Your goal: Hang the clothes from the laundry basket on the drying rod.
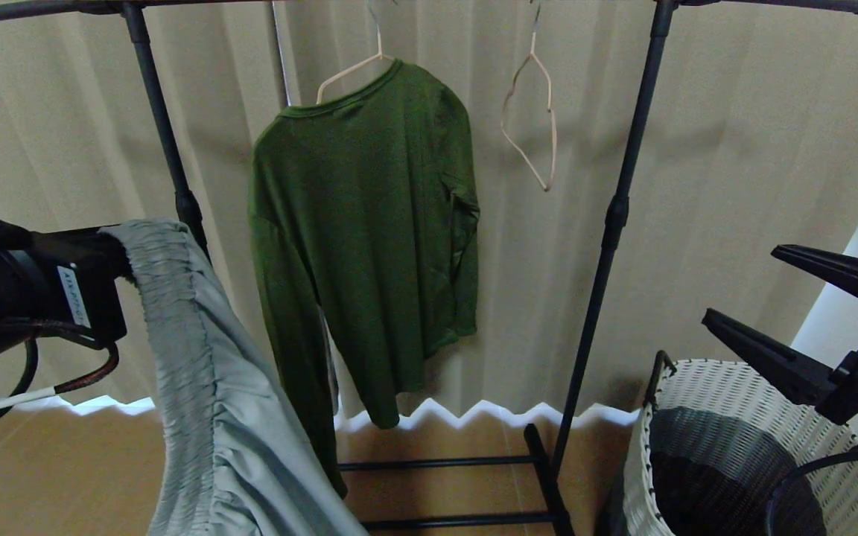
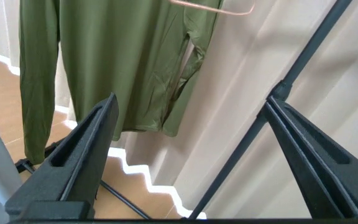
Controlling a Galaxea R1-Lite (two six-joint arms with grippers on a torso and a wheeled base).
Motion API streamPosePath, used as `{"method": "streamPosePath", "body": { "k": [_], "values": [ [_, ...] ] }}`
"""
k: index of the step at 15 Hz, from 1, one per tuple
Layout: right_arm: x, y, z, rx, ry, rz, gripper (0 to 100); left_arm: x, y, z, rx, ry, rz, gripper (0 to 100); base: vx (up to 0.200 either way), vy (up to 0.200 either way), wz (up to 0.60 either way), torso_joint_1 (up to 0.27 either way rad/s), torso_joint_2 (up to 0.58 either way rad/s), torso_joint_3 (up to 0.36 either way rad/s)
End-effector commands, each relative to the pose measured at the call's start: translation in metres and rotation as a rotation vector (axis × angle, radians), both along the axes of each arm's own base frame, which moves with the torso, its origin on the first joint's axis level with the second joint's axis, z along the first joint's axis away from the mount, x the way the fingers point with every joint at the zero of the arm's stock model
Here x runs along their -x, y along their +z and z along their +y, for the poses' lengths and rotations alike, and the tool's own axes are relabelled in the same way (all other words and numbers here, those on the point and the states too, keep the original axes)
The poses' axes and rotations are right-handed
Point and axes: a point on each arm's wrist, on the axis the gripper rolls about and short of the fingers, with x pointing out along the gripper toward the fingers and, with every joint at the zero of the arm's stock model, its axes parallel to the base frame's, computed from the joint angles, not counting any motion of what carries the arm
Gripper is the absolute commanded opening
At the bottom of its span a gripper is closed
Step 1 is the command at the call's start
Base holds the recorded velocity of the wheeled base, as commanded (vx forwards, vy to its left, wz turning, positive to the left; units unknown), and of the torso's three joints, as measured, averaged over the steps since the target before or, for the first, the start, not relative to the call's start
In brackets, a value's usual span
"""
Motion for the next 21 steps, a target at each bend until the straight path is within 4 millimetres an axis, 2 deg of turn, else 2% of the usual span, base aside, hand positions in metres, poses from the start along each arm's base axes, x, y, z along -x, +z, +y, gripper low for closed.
{"method": "streamPosePath", "body": {
  "k": [1,6,21],
  "values": [
    [0.004,0.003,-0.001,-0.003,-0.001,-0.018,100,0.0,-0.003,0.0,-0.007,0.0,0.008,0,0.0,0.0,0.0,0.0,0.0,0.0],
    [0.003,0.003,-0.005,-0.005,-0.054,-0.019,100,0.002,-0.01,0.003,-0.015,0.007,0.024,0,0.0,0.0,0.0,0.061,-0.23,-0.247],
    [-0.002,0.007,-0.005,0.014,-0.091,0.079,100,0.005,-0.018,0.01,-0.02,0.02,0.042,0,0.0,0.0,0.0,0.165,-0.5,-0.306]
  ]
}}
